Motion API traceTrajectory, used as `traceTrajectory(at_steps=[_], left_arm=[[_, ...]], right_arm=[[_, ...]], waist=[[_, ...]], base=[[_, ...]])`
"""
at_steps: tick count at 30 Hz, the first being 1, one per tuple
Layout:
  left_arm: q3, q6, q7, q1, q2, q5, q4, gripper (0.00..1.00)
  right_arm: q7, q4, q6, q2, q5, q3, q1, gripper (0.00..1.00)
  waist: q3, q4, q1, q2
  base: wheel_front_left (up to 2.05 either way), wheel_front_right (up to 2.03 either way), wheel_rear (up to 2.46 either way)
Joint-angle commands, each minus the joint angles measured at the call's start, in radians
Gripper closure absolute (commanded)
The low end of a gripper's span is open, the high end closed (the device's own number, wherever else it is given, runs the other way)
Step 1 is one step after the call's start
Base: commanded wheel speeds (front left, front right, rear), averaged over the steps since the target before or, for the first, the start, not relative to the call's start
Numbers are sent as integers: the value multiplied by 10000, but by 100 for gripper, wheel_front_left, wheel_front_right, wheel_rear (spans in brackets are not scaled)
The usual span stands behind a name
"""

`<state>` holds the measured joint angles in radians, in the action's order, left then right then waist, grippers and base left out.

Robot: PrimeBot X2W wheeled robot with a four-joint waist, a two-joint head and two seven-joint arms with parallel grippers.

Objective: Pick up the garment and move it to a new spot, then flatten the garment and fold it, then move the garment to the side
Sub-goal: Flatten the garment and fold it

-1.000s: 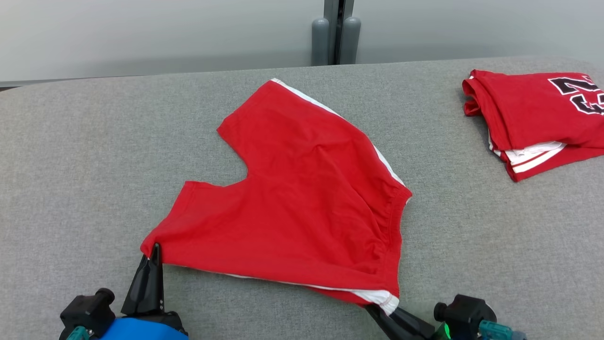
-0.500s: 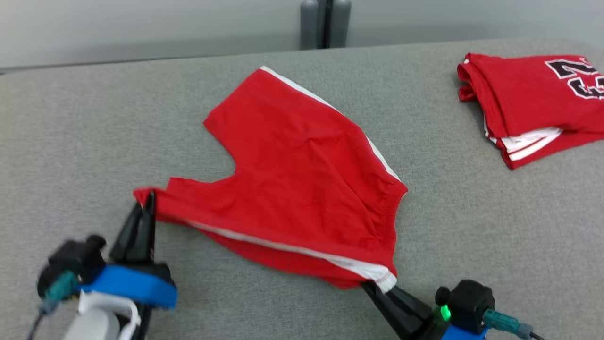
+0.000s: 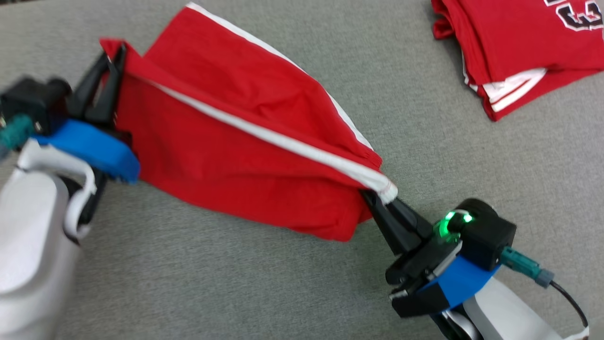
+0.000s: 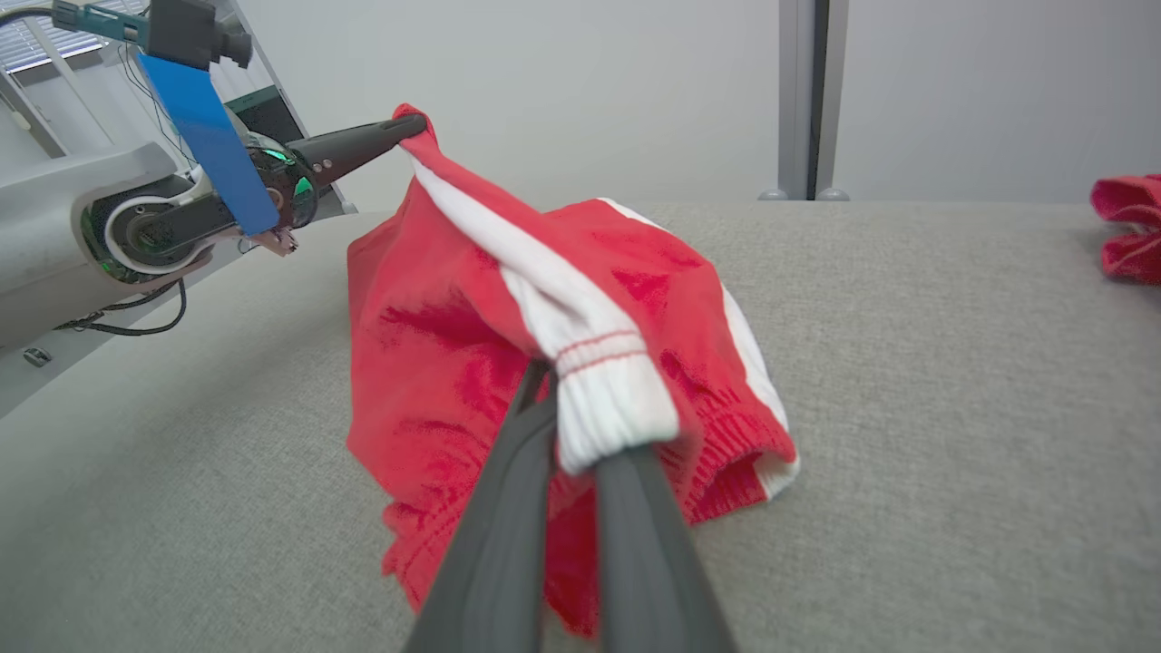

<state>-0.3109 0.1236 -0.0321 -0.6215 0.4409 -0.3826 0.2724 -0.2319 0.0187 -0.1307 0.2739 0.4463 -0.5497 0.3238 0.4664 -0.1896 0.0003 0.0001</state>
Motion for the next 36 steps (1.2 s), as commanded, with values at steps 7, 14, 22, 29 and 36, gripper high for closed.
traceTrajectory(at_steps=[7, 14, 22, 29, 36], left_arm=[[-959, 94, 619, -2287, 582, -124, 956, 100], [-2013, 69, 690, -3669, 869, -545, 1826, 100], [-2954, 70, 259, -4618, 761, -1025, 2988, 100], [-3557, 71, -335, -4877, 786, -1442, 3872, 0], [-3638, 71, -1409, -4672, 900, -1775, 4498, 0]], right_arm=[[-201, 264, -1, -712, -360, 362, 939, 100], [-254, 580, -1, -1287, -615, 682, 1407, 100], [-182, 1089, -1, -1696, -779, 872, 1602, 100], [-134, 1353, -1, -1793, -768, 809, 1450, 0], [-215, 1105, -1, -1827, -823, 1731, 240, 0]], waist=[[947, -546, -3, -1], [1518, -852, -3, -1], [1757, -946, -3, -1], [1404, -999, -3, -1], [618, -941, -3, -1]], base=[[0, 0, 0], [0, 0, 0], [0, 0, 0], [0, 0, 0], [0, 0, 0]])
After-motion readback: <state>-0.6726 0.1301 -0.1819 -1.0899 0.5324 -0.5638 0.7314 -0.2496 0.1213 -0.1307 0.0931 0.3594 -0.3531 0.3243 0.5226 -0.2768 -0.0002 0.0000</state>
